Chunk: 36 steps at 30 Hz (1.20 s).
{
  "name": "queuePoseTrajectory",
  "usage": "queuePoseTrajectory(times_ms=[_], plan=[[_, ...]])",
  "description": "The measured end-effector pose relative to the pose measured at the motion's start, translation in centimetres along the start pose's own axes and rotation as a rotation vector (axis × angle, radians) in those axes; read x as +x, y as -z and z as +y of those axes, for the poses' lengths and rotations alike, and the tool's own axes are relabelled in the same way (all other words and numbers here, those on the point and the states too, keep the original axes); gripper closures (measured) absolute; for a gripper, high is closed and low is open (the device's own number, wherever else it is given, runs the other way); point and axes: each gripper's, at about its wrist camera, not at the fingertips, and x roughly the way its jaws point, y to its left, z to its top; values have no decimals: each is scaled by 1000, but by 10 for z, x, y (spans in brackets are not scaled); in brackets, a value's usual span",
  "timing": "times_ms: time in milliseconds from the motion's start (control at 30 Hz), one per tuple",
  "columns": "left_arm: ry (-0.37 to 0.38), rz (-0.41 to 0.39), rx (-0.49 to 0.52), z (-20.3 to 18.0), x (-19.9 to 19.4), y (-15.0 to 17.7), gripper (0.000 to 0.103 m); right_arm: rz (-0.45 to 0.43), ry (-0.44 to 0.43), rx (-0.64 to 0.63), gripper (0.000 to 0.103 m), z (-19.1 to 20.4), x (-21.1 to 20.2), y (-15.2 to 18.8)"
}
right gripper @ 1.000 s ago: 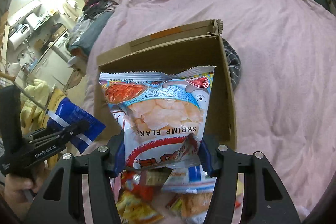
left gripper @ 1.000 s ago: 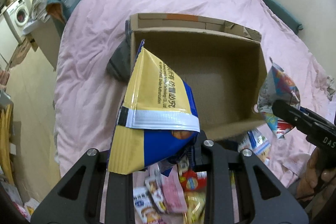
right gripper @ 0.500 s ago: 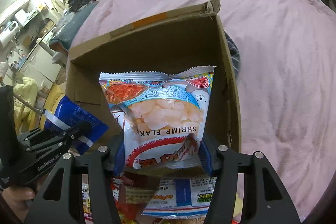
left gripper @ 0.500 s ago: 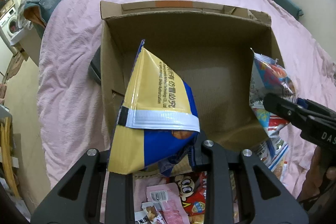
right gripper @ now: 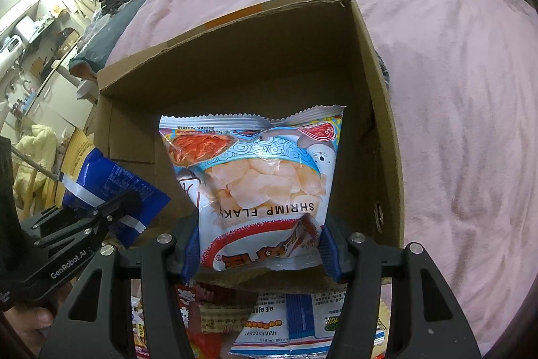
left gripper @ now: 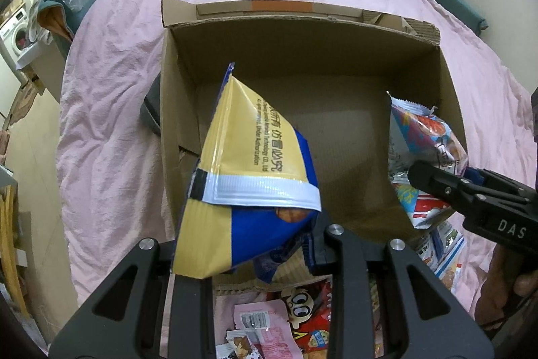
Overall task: Organize snacks
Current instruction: 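Carry both bags into the cardboard box and open both grippers, then withdraw both grippers from the box toward the snack pile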
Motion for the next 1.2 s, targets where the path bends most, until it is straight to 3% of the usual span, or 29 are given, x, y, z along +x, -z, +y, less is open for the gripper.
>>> queuePoseTrajectory(times_ms=[167,367,433,533,567,633,700,1067,1200], plan=[[9,-4,-5,0,-1,1,74,-3,-7,19,42,-5,0,0],[2,-28,-20,3,-7,-1,55,-16,-19,19,42,-6,-4,1],[5,-42,-27,4,-11,-2,40,-23,-28,24,41,-8,-6,2],[15,-70,-37,6,-17,-3,25,-18,-52,37,37,-11,-8,3],[12,-80,-40,6,-20,-3,24,-26,-51,37,35,-11,-9,2],[12,-94,-36,6,-24,-4,24,-50,-48,34,14,-11,-15,2],[6,-102,-33,6,-25,-3,24,-86,-47,36,5,-12,-22,2],[14,-141,-56,11,-38,1,24,-107,-63,20,5,-6,-31,0],[16,-192,-116,20,-51,1,22,-122,-53,6,5,0,-36,1]])
